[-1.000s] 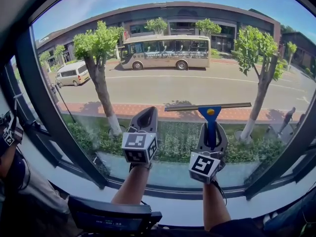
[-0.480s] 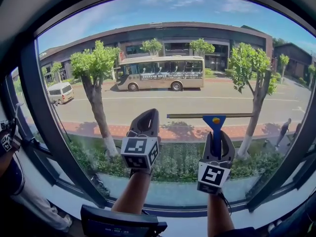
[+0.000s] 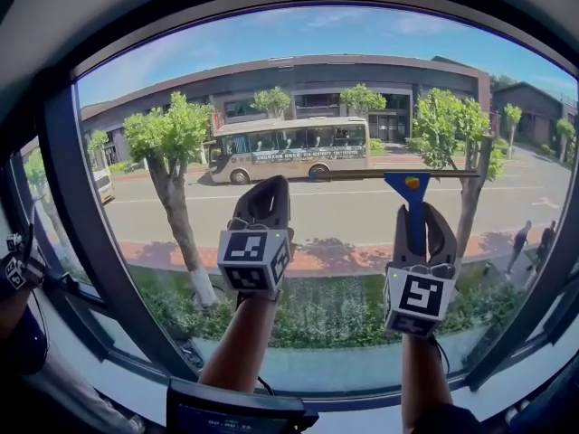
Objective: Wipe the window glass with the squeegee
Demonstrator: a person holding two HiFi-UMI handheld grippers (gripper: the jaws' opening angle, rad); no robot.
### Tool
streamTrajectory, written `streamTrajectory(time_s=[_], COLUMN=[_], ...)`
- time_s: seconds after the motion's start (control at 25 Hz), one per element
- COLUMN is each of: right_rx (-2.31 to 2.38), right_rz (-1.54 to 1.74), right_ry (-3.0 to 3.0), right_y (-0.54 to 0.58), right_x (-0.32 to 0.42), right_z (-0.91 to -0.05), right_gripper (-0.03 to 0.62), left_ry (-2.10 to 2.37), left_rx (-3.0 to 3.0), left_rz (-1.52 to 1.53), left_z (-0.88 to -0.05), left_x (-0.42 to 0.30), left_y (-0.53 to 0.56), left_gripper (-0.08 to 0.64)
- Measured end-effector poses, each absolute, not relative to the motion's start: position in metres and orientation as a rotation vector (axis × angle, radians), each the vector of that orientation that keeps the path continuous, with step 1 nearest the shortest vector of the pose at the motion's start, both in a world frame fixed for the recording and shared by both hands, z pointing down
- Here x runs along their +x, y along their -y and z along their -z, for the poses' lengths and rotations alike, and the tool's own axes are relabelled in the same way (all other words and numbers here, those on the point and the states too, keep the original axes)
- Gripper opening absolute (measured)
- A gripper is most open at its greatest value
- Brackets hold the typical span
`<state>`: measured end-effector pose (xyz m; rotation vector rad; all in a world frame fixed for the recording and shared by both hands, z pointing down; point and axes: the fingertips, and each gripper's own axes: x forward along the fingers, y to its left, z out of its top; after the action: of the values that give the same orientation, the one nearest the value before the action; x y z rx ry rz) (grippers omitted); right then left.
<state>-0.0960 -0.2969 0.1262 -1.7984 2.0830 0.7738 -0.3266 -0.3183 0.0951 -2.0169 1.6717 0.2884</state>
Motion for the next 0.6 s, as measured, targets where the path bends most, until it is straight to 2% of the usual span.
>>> streamTrajectory(time_s=[0.36, 0.6], right_rx=[-1.727, -1.700], right_rz=[-0.861, -0.928], right_ry=[-1.957, -1.925], right_y=[0.293, 0.294], right_x=[-0.159, -0.192], right_z=[-0.023, 0.025], right_gripper=[0.143, 0.143], left_ry=[-1.585, -1.581], left_rx=[-1.975, -1.929], left_rz=[-0.335, -0.348], left_z=[-0.020, 0.002], left_x=[-0.377, -0.419], left_y=[0.318, 0.316], left_gripper=[0.002, 0.002])
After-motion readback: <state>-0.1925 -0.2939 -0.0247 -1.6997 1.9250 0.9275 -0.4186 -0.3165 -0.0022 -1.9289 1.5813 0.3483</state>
